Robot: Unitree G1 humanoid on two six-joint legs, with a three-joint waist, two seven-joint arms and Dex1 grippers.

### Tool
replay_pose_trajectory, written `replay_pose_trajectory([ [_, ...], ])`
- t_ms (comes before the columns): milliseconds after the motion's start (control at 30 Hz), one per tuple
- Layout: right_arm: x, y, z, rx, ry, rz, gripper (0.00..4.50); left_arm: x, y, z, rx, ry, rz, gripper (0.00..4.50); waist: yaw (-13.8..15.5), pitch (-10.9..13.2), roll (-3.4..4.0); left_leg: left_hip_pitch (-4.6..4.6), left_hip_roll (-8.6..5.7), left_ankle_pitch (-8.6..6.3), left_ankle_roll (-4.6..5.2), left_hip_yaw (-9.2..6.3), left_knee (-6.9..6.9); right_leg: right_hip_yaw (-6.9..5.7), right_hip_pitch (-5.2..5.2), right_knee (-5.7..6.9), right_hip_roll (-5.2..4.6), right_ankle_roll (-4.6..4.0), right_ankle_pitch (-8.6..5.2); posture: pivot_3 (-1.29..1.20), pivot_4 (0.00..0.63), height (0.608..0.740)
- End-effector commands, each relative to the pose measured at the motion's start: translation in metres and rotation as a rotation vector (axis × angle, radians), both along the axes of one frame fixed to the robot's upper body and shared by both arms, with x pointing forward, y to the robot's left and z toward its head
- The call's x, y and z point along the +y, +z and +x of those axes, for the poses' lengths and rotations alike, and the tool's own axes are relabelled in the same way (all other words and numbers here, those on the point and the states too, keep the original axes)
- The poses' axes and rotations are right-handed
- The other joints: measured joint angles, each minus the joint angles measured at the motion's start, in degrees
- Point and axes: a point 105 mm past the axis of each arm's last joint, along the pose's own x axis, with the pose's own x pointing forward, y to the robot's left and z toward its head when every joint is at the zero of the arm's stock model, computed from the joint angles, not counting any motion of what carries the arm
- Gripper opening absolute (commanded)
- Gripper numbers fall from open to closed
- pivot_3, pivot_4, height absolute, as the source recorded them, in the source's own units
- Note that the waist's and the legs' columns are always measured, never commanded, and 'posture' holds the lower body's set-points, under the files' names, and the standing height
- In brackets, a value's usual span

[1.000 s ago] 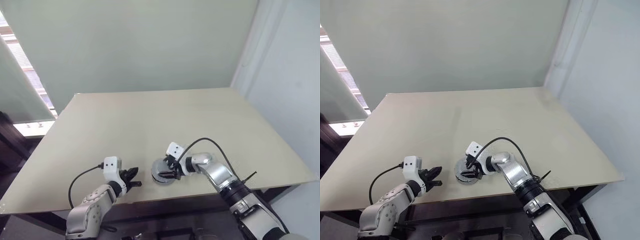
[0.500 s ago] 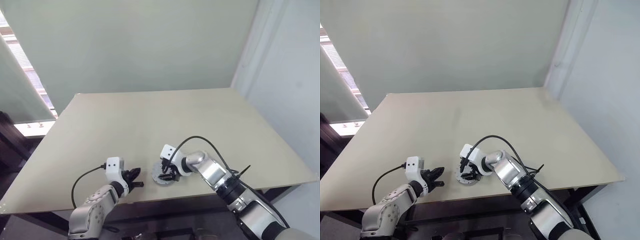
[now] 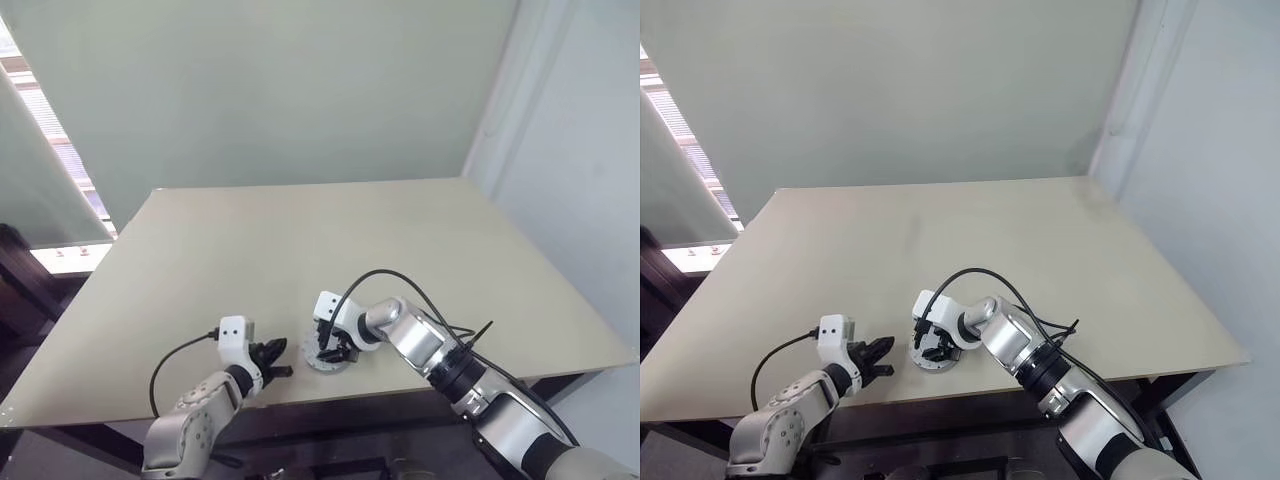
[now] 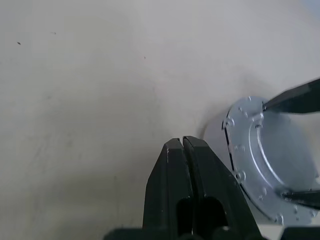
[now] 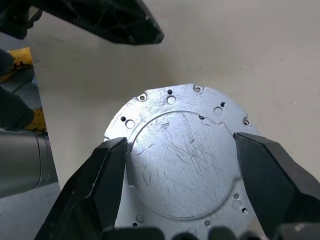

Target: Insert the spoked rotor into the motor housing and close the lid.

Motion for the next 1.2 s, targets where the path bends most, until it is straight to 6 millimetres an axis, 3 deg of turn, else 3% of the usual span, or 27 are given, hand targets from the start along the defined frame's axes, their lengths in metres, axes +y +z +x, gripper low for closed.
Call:
replay_pose_trajectory([
  [33, -0.016, -0.022, -0.004, 0.067, -0.033, -0.096, 3.20, -0.010, 0.014, 0.005, -0.067, -0.056, 0.017, 0.00, 0.00, -0.02, 0.03, 0.00, 0.00, 0.00, 0.00, 0.00, 0.00, 0.00, 0.01, 0.00, 0.00, 0.00, 0.00, 0.00, 0.000, 0.740],
  [267, -0.015, -0.025, -0.006, 0.080, -0.026, -0.103, 3.20, -0.038, 0.015, 0.008, -0.071, -0.184, -0.001, 0.00, 0.00, -0.19, 0.19, 0.02, -0.01, 0.00, 0.00, -0.01, 0.01, -0.01, 0.04, -0.01, -0.01, 0.00, 0.00, 0.00, 0.000, 0.740],
  [400, -0.015, -0.025, -0.006, 0.082, -0.026, -0.104, 3.20, -0.046, 0.005, 0.010, -0.037, -0.220, 0.016, 0.00, 0.01, -0.32, 0.38, 0.04, -0.03, 0.00, 0.00, -0.01, 0.01, -0.01, 0.07, -0.01, -0.02, 0.01, -0.01, 0.00, 0.000, 0.740],
  [600, -0.014, -0.025, -0.007, 0.087, -0.028, -0.096, 3.20, -0.051, -0.018, 0.006, 0.053, -0.274, 0.078, 0.00, 0.02, -0.55, 0.62, 0.12, -0.14, 0.00, 0.01, -0.10, 0.01, -0.01, 0.22, -0.05, -0.06, 0.04, -0.02, 0.00, 0.000, 0.740],
  [800, -0.010, -0.020, -0.005, 0.062, -0.014, -0.056, 3.20, -0.049, -0.023, 0.004, 0.068, -0.289, 0.112, 0.00, 0.00, -0.66, 0.70, 0.52, -0.14, -0.14, -0.20, -0.09, -0.04, -0.01, 0.44, -0.06, -0.11, 0.06, -0.05, 0.00, 0.000, 0.740],
  [933, -0.001, -0.012, -0.005, 0.056, 0.002, 0.015, 4.48, -0.048, -0.025, 0.005, 0.074, -0.296, 0.130, 0.00, -0.05, -0.70, 0.74, 0.55, -0.13, -0.14, -0.22, -0.08, -0.04, -0.01, 0.41, -0.04, -0.11, 0.05, -0.05, 0.00, 0.000, 0.740],
  [1200, 0.015, 0.016, 0.005, -0.004, -0.018, 0.188, 4.48, -0.045, -0.029, 0.004, 0.088, -0.296, 0.162, 0.00, -0.05, -0.69, 0.74, 0.56, -0.12, -0.15, -0.22, -0.08, -0.08, -0.01, 0.35, -0.03, -0.10, 0.05, -0.05, 0.00, 0.000, 0.740],
])
